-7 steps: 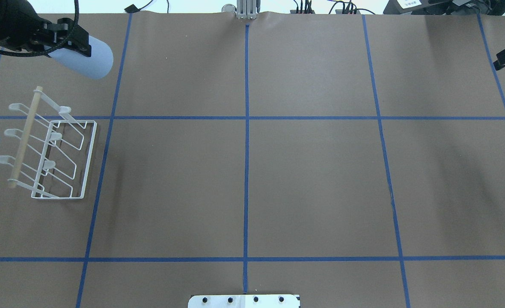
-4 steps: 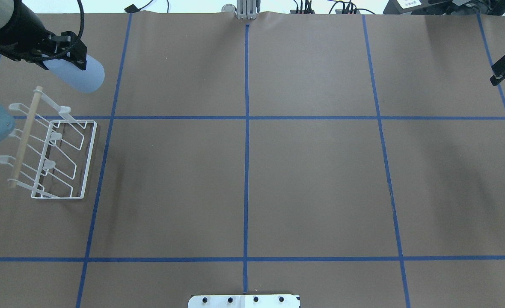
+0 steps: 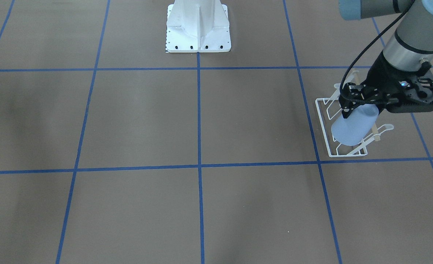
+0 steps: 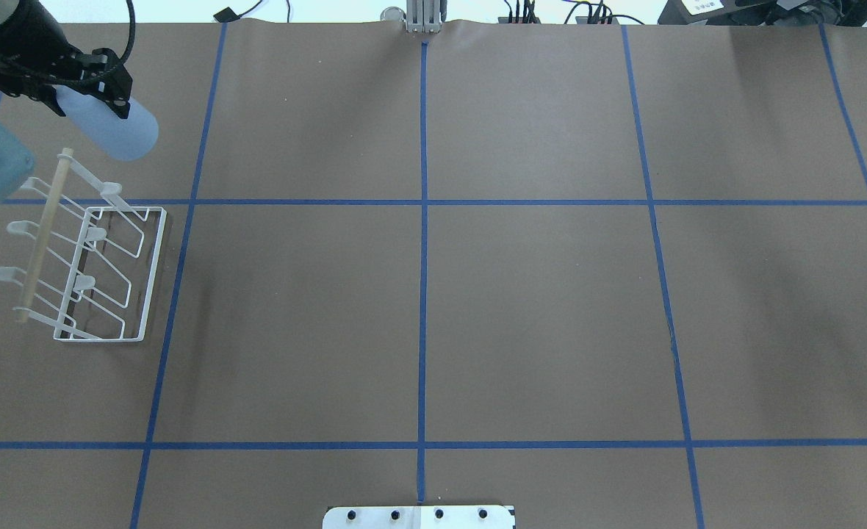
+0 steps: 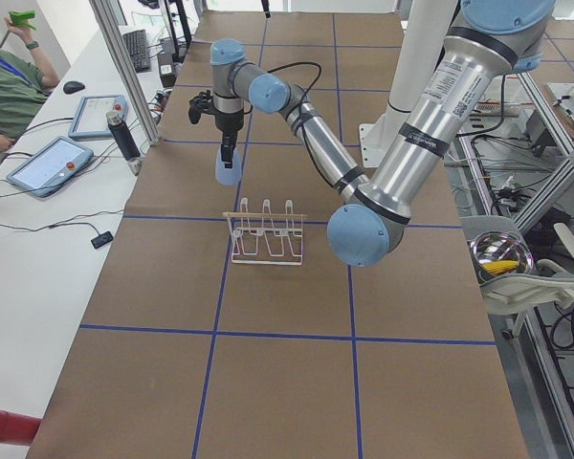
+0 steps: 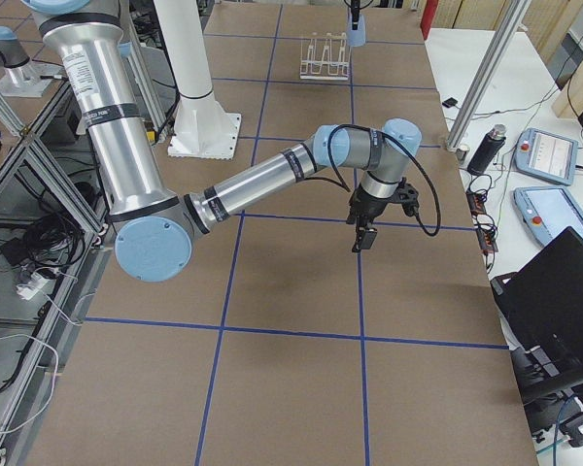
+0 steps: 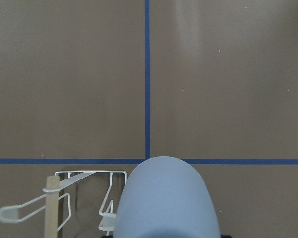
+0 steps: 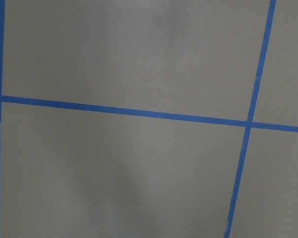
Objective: Hang cup on cup holder
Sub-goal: 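Lower the cup onto the rack's top hook with the left gripper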
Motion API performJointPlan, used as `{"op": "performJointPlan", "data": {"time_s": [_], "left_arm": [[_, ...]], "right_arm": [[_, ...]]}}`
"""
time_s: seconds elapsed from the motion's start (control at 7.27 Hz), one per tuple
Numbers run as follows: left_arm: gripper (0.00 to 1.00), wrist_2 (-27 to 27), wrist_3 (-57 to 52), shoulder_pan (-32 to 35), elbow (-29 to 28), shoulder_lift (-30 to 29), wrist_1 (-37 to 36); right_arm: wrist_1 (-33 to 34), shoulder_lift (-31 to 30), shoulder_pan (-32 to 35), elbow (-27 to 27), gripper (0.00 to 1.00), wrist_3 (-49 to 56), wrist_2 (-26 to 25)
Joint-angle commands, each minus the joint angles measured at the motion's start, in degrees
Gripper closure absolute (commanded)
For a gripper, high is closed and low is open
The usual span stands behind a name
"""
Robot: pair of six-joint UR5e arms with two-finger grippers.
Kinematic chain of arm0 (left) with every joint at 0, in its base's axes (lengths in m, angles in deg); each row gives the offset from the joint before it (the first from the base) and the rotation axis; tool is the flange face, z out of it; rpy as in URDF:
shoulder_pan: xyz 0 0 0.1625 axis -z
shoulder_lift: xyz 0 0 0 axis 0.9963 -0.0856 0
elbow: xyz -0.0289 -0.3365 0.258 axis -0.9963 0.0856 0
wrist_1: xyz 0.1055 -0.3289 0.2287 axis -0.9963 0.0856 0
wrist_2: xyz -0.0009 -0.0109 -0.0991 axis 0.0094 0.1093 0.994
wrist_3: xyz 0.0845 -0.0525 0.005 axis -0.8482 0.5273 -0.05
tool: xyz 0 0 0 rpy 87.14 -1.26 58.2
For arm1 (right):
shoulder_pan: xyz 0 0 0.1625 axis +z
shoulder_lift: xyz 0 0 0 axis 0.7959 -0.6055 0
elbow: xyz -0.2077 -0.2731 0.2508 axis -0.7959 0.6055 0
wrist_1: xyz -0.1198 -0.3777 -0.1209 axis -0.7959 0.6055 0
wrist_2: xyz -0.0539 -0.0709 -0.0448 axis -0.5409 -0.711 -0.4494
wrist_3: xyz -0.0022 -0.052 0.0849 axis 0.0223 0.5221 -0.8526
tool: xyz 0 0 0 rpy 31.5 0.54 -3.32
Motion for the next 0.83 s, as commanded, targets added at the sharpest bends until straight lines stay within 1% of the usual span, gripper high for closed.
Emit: {"op": "performJointPlan", "data": {"time_s": [0.0,0.28,0.69], "left_arm": [[1.0,0.0,-3.4,0.8,-3.0,-0.4,-0.5],[1.0,-0.2,-4.8,0.7,-4.5,0.1,-0.7],[1.0,0.0,-4.8,0.3,-4.1,0.3,-0.7]], "right_arm": [[0.1,-2.2,0.0,-0.2,0.0,0.2,-0.1],[0.0,-2.4,0.0,-0.3,0.0,0.2,0.0],[0.0,-2.2,0.0,-0.2,0.0,0.2,0.1]]}}
